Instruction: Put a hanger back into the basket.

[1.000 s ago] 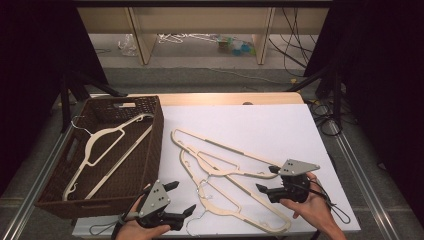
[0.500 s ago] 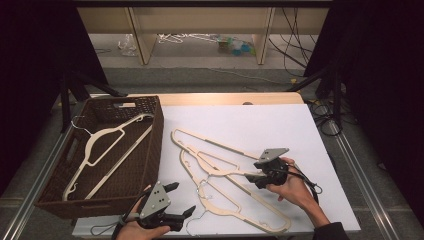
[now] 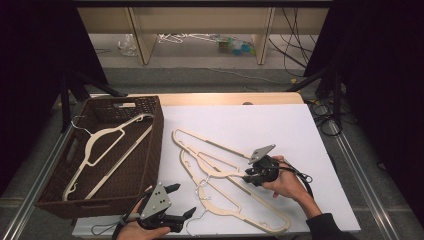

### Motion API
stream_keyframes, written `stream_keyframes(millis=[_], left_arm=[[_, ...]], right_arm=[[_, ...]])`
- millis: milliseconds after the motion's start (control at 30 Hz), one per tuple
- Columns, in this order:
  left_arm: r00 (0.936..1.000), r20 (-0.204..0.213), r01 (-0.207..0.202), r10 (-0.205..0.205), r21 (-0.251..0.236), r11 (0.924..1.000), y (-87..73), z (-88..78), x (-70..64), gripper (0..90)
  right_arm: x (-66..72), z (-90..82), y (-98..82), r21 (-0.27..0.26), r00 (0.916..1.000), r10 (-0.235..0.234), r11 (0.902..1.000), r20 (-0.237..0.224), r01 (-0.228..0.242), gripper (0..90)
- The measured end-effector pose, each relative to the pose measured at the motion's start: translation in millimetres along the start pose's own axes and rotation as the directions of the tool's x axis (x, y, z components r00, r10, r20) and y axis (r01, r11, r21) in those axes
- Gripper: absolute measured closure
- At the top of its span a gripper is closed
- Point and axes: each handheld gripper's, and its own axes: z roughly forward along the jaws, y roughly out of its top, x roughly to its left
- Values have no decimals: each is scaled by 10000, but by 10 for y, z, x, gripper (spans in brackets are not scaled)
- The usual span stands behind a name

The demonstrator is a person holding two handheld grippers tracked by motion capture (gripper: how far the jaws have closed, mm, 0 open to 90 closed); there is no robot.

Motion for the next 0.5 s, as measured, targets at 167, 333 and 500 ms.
stream_keyframes(millis=[167, 333, 500], left_arm=[[10000, 11, -23, 23, -6, 10000, 0, -1, -2, 191], [10000, 53, -47, 47, -4, 10000, 1, 5, -5, 192], [10000, 29, -83, 82, 61, 9999, 11, 45, -4, 193]], right_arm=[[35, -40, 13, 544, 9976, -633, 9964, -297, 648, 762], [41, -33, 15, 622, 9971, -660, 9957, -381, 682, 751], [19, -21, 7, 536, 9948, -869, 9945, -532, 898, 745]])
